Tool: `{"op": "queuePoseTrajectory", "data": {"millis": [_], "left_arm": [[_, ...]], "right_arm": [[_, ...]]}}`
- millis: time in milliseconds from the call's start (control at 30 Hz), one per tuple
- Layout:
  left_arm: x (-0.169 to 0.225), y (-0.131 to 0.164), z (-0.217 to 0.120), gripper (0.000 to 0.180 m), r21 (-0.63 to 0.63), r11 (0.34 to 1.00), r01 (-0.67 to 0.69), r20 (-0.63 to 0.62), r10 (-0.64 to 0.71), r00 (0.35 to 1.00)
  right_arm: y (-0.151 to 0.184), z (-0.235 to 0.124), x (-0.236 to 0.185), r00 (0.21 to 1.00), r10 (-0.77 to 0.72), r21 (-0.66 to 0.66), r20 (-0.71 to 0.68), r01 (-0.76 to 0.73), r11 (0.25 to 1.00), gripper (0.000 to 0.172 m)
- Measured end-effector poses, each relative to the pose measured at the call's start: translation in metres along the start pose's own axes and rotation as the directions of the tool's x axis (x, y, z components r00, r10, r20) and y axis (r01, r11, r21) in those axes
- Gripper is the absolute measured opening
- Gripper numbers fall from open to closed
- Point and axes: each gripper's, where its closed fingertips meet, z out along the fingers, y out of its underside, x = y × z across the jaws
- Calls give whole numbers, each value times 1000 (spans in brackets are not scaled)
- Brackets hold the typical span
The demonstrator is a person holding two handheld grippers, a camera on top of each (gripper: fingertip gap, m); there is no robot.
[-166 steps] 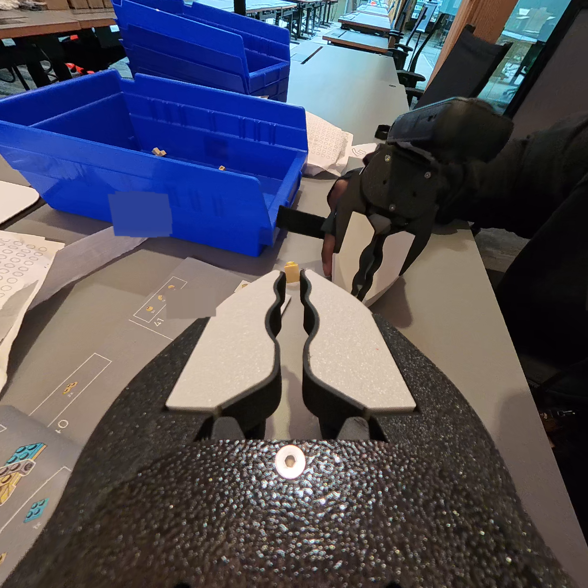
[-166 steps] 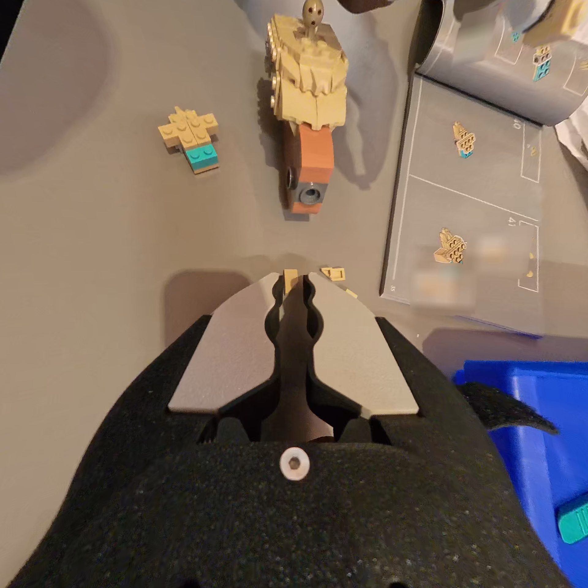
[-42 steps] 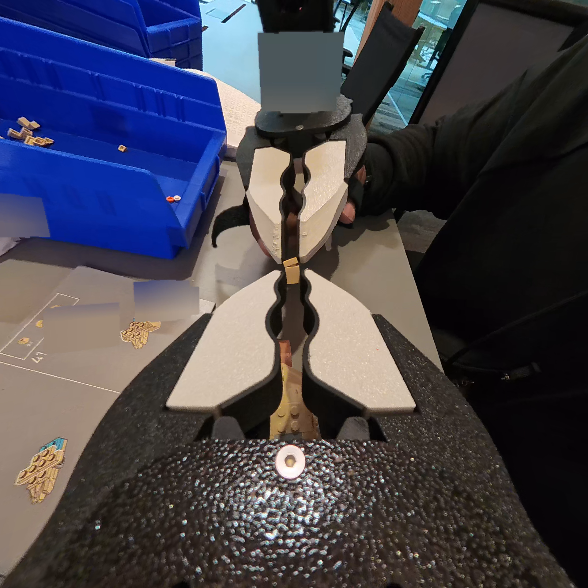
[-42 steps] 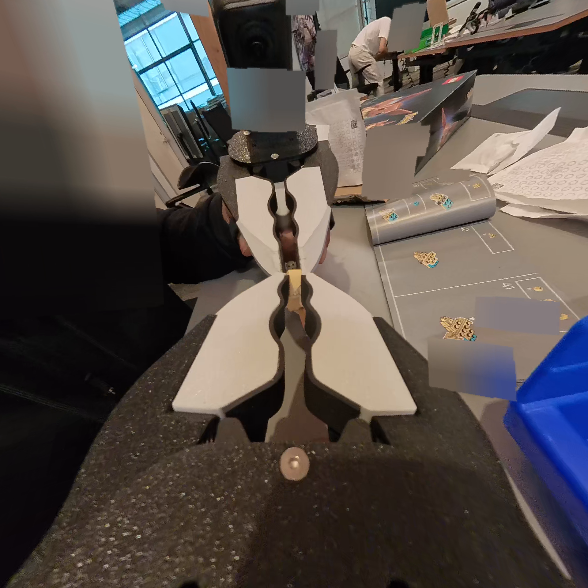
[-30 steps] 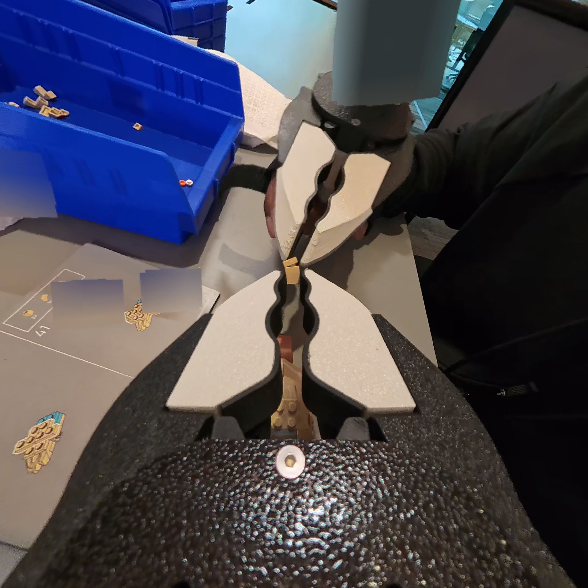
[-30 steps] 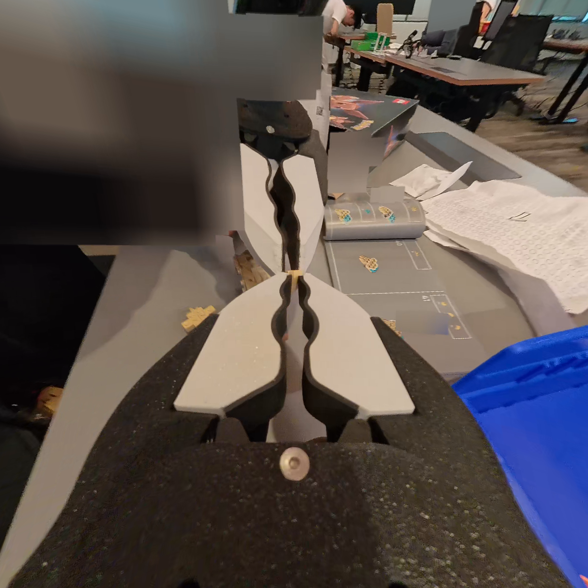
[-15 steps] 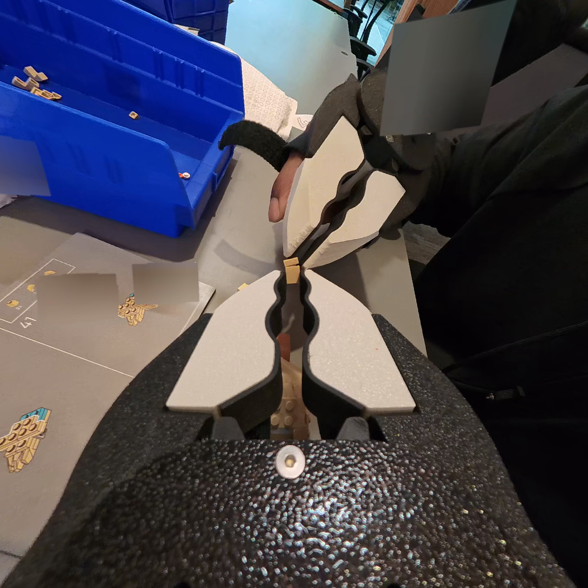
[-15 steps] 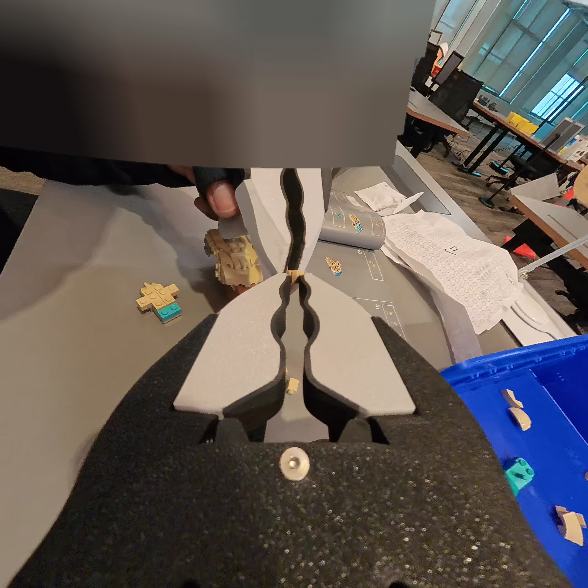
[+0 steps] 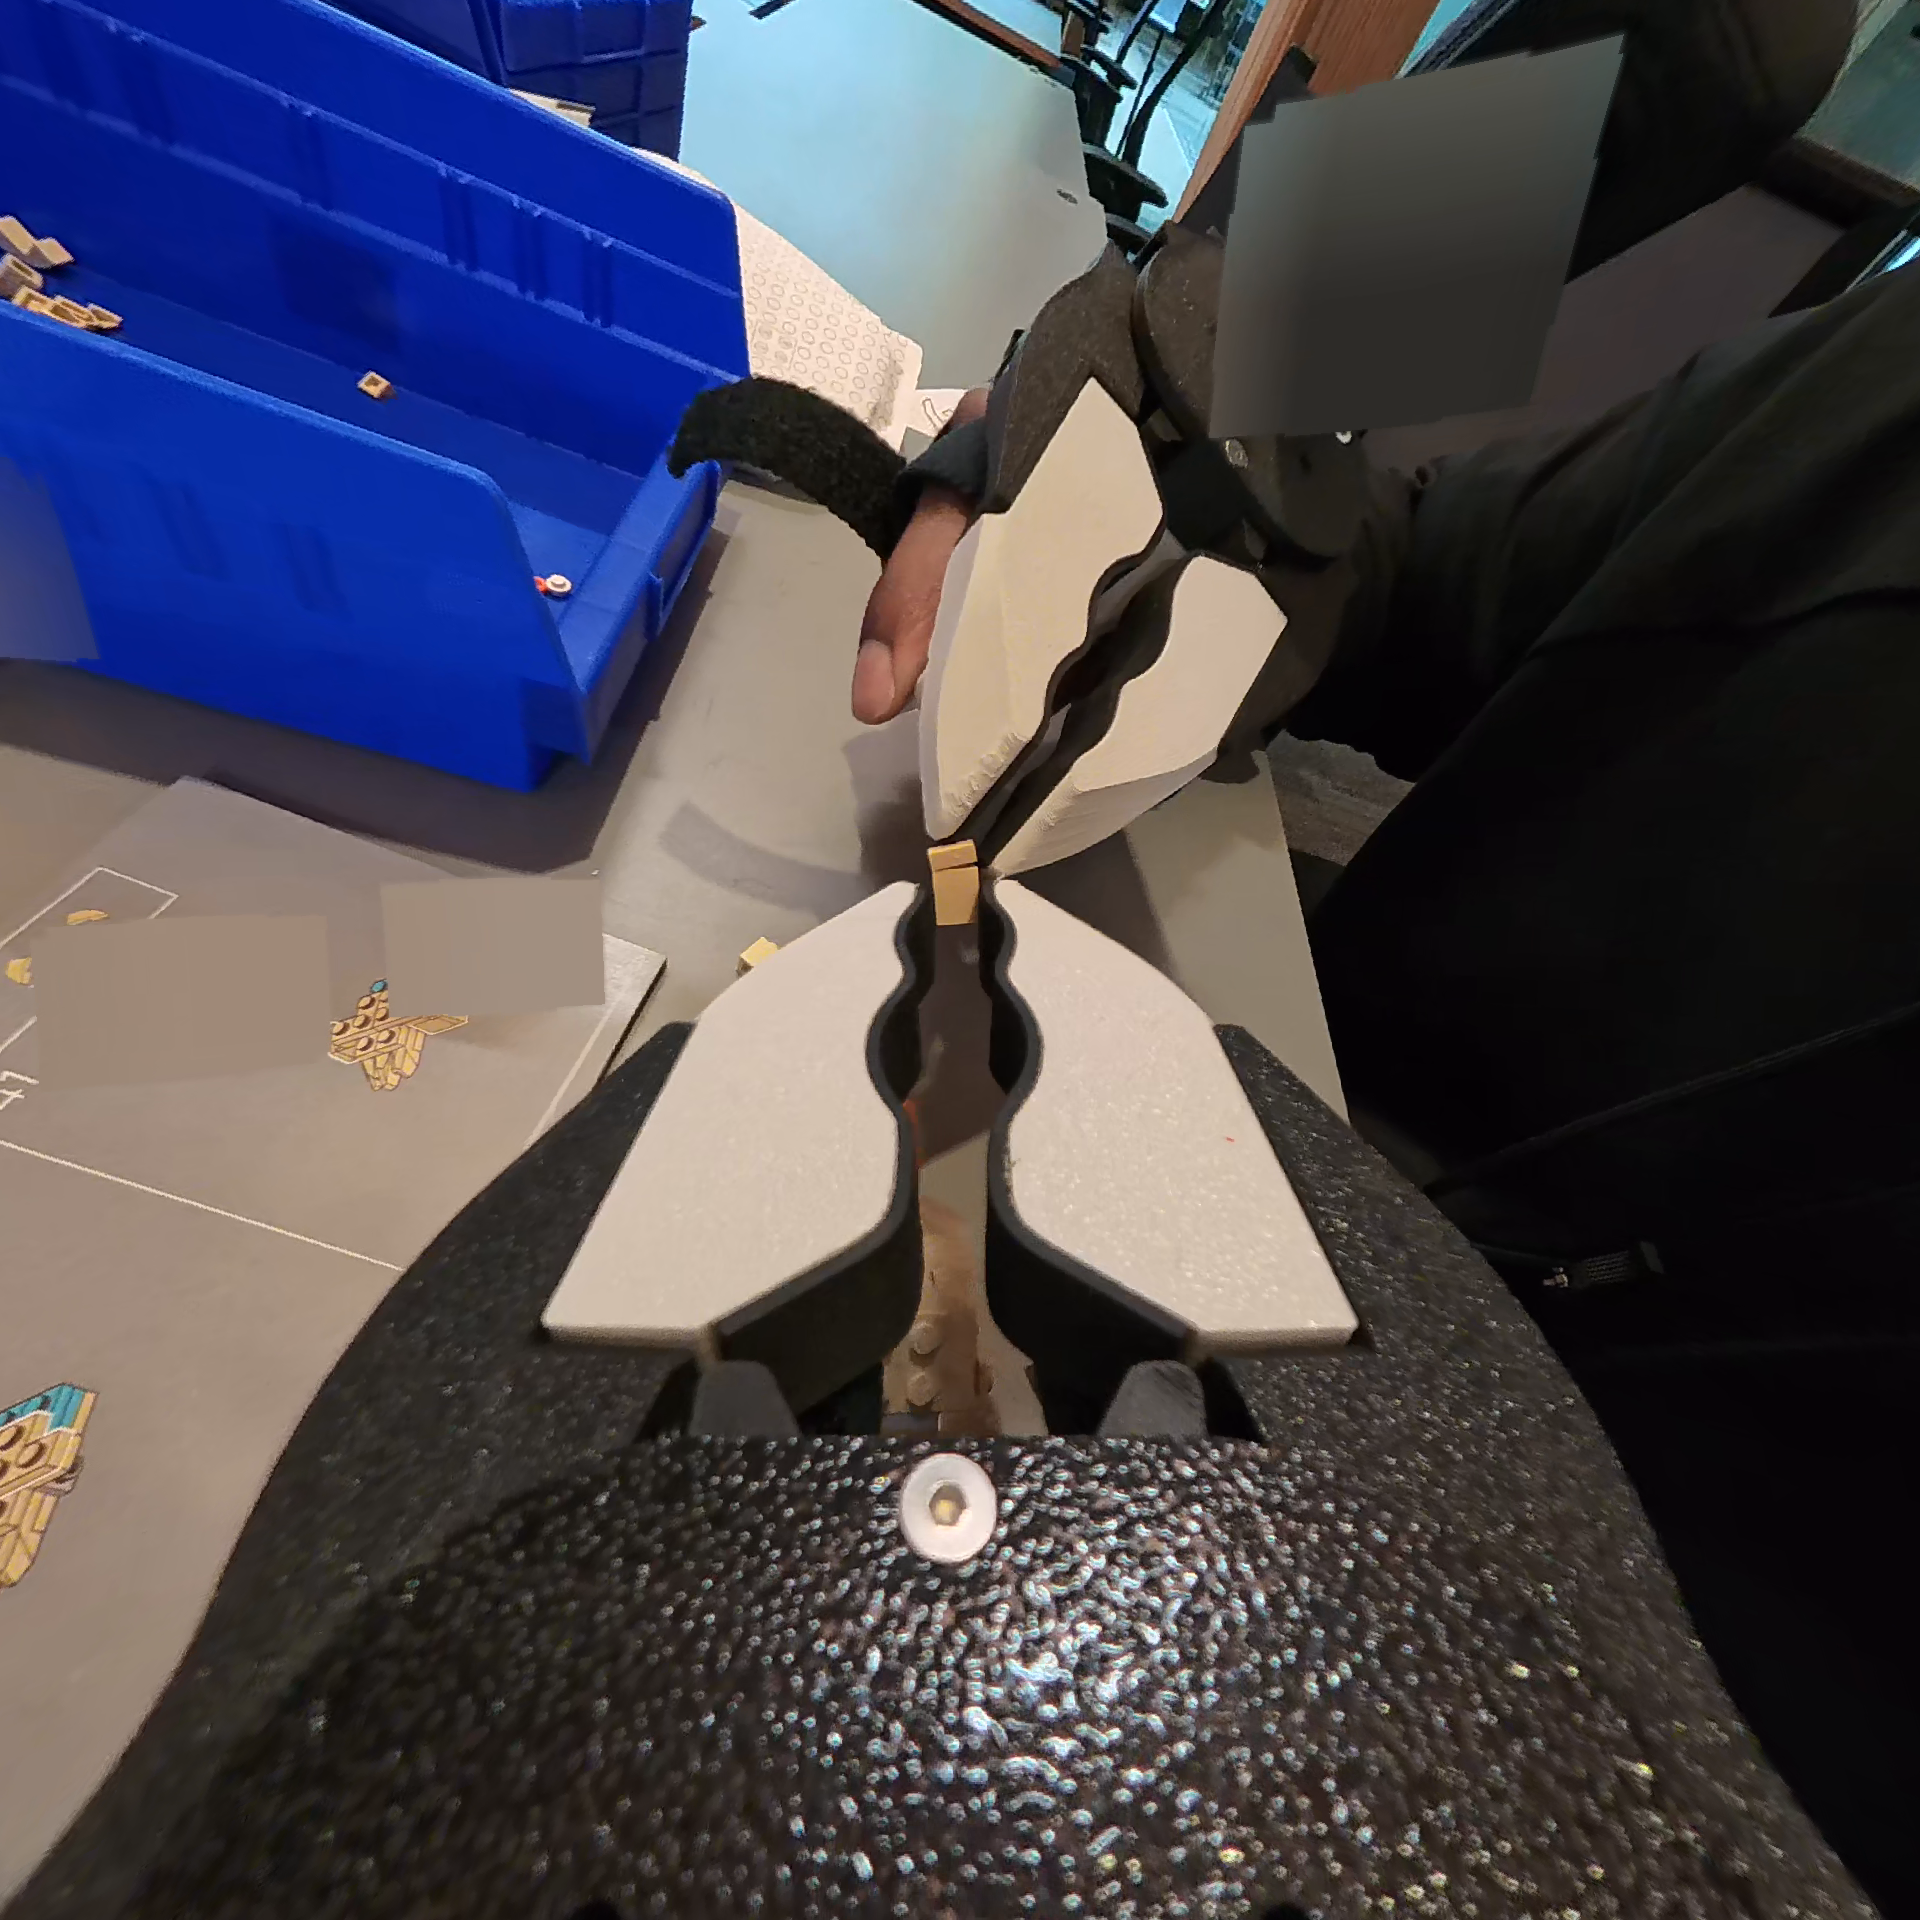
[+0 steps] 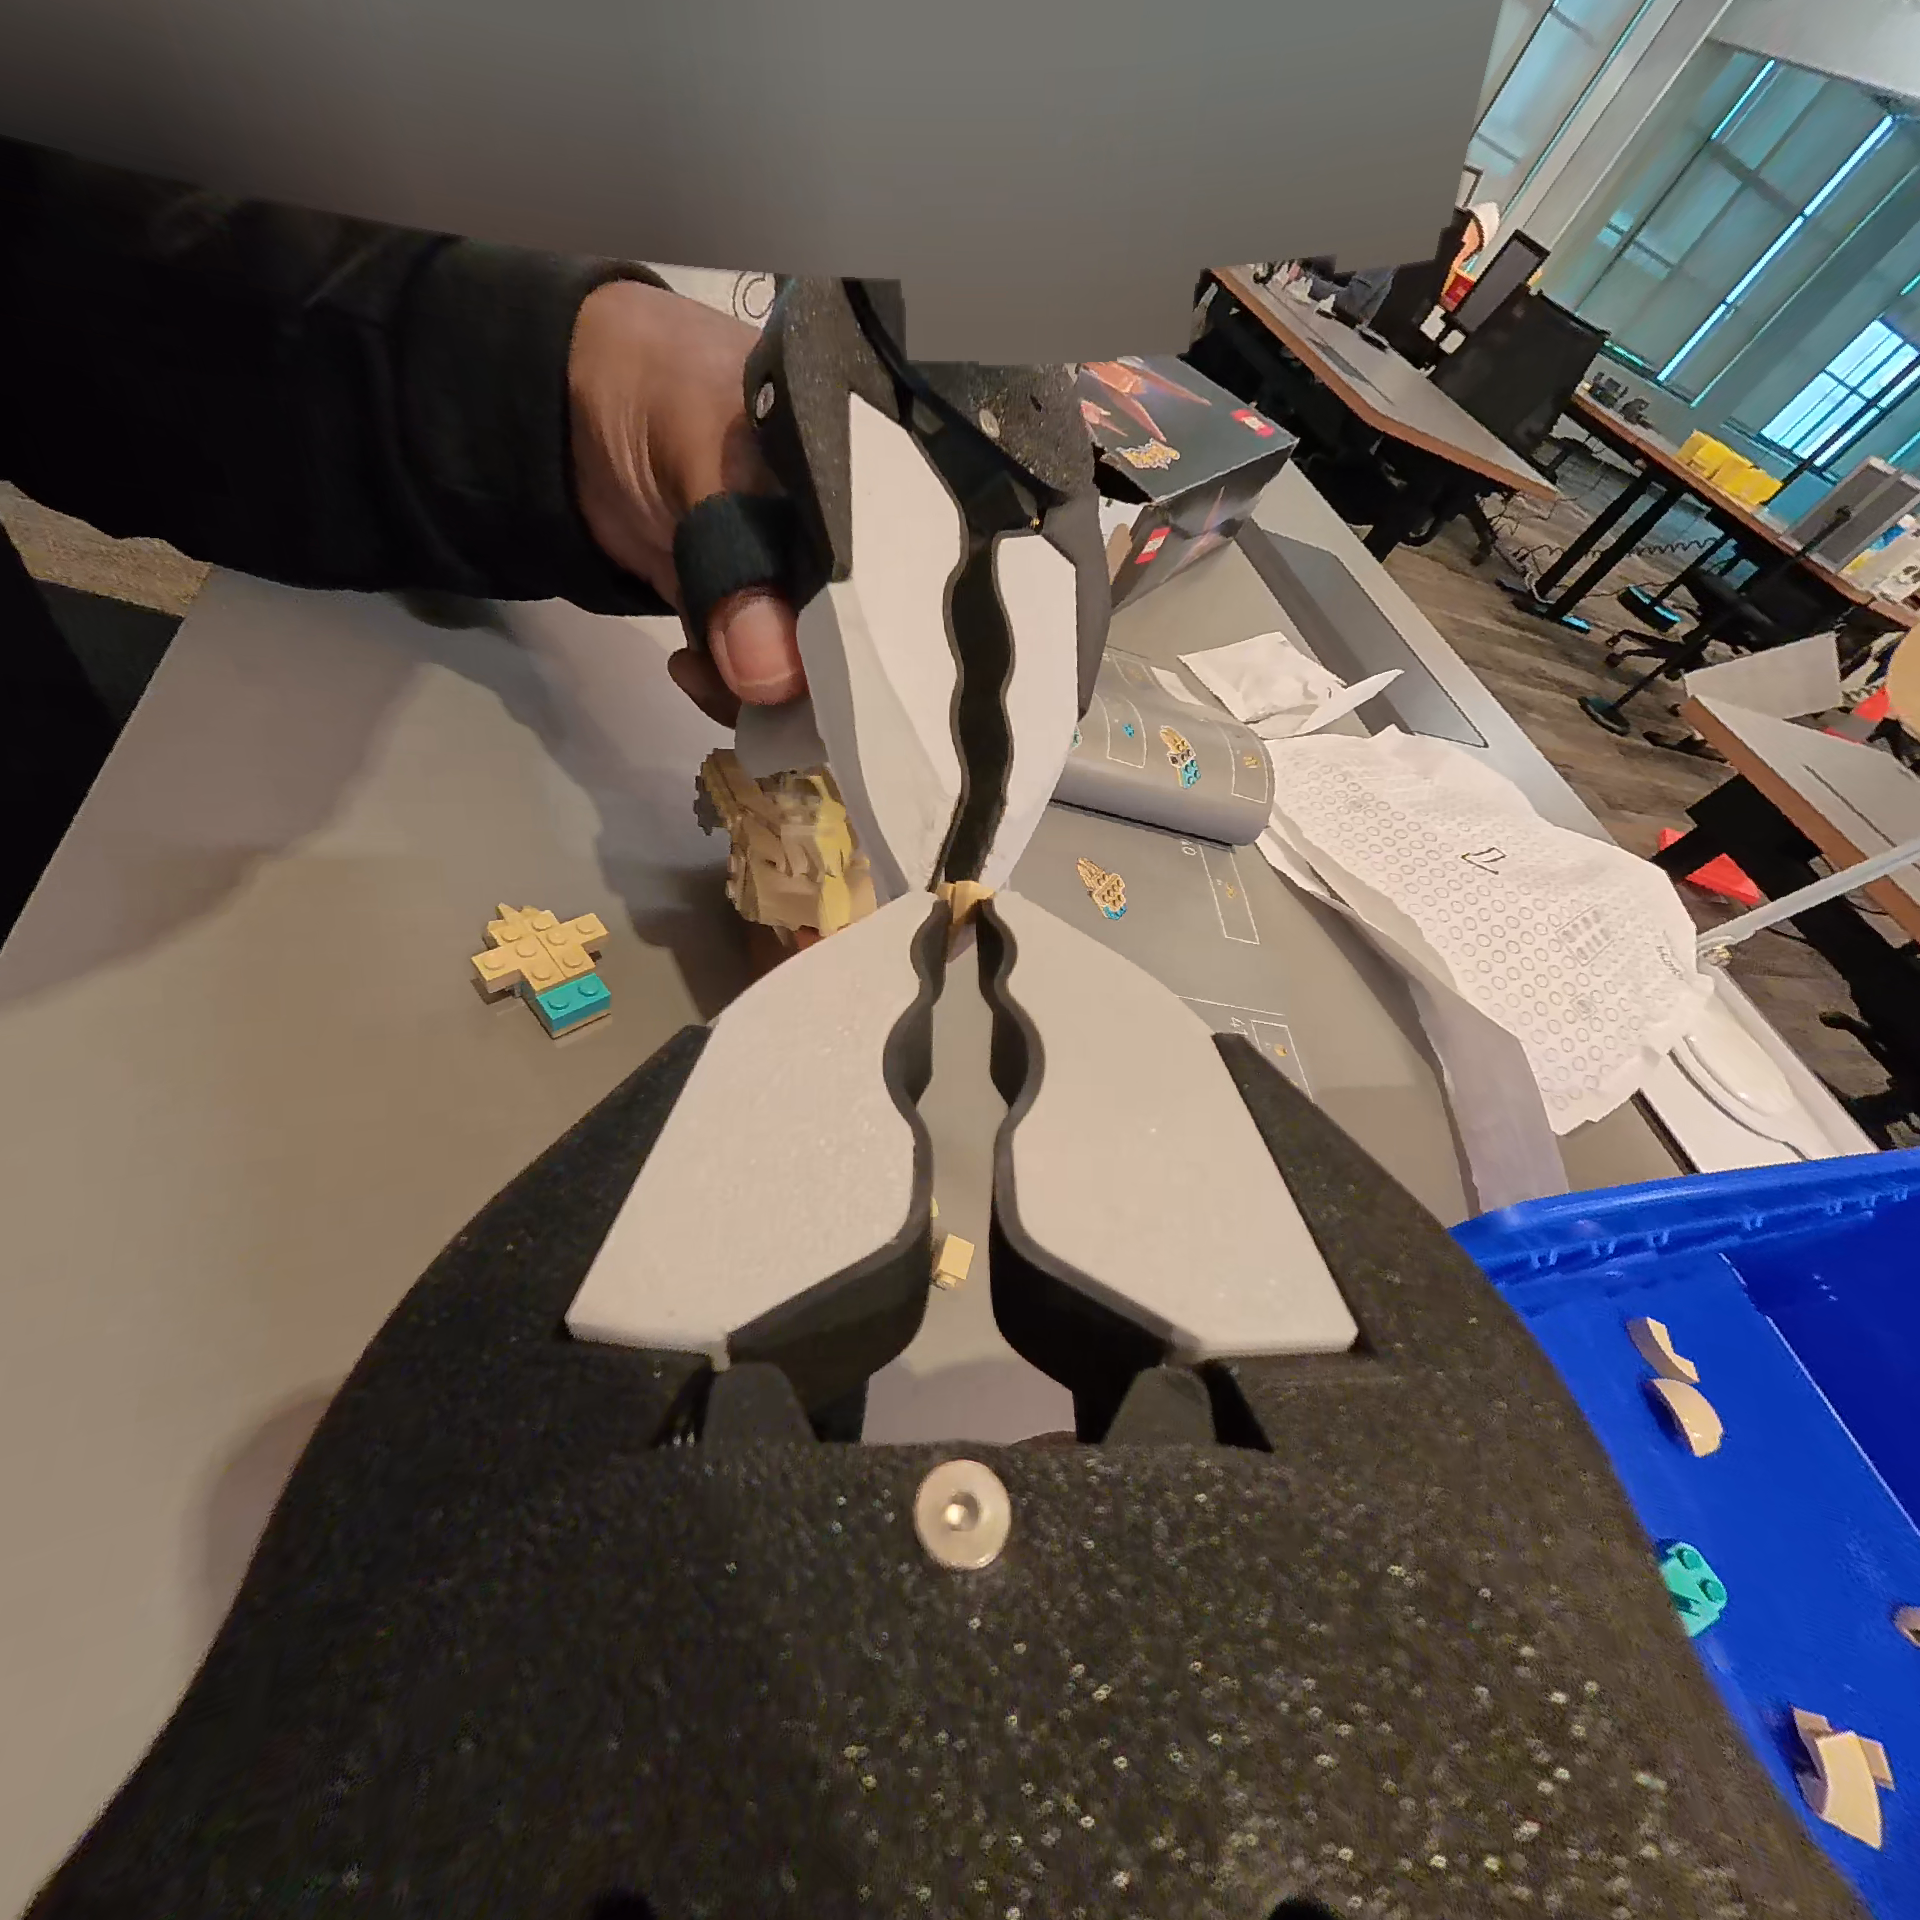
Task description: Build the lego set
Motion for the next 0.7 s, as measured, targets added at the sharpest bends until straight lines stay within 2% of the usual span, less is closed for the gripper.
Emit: {"op": "queuePoseTrajectory", "data": {"millis": [533,700], "left_arm": [[6,-2,1,7,19,1000,24,-56,-23,998],[4,-2,0,7,23,999,36,-55,-34,998]], "right_arm": [[-3,-3,-4,999,-32,17,20,31,999,6],[-2,-2,-5,998,-55,3,8,55,998,11]]}}
